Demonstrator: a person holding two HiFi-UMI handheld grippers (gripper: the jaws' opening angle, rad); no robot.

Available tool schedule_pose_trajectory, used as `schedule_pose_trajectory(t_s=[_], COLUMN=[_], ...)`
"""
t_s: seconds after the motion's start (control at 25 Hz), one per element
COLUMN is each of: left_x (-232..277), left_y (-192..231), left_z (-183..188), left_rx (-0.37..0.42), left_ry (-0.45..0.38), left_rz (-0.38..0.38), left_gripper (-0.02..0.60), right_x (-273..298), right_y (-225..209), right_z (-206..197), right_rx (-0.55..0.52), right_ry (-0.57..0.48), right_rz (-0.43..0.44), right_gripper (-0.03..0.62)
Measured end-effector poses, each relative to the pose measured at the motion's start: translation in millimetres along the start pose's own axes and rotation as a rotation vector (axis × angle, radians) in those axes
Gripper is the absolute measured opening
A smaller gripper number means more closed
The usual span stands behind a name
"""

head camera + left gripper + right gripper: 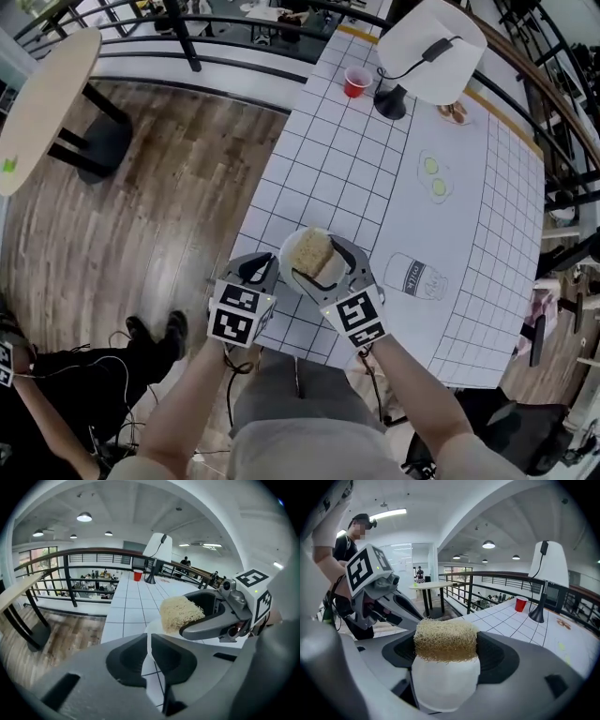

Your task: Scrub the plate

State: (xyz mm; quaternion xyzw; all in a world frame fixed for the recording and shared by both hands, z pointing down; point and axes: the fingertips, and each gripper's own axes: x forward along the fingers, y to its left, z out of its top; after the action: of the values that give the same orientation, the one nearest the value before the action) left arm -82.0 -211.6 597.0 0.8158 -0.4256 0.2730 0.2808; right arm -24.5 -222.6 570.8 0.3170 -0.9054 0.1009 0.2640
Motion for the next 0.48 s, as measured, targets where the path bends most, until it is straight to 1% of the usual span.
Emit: schedule_pose_trajectory(t_s=[0.16,0.32,0.36,0.44,0.48], left_x=[22,34,36,40,42], left_y=[-1,1,1,-1,-2], left_z=[-24,-33,-34,-37,-39], left_rx=[-0.03,-0.075,-0.092,-0.118,-0.123], left_ry=[0.081,0.126,0.134,0.156,0.171], left_rz=[-0.051,-0.084,-0.094,-0.116,-0.125], left_gripper=[0.017,0.02,0.028,0.083,0.089], right_x=[16,26,29,33,35], right_y=[-2,1,1,1,1], right_z=[-19,-32,-35,-40,-42], right_rx=[0.003,0.0,0.008,0.027,0.03], right_ry=[-0.001,0.012,0.014,0.018,0.021], right_rz=[0.012,0.031,0.035,0.039,0.04], right_gripper=[0.373,0.373,0.373,0.373,0.373])
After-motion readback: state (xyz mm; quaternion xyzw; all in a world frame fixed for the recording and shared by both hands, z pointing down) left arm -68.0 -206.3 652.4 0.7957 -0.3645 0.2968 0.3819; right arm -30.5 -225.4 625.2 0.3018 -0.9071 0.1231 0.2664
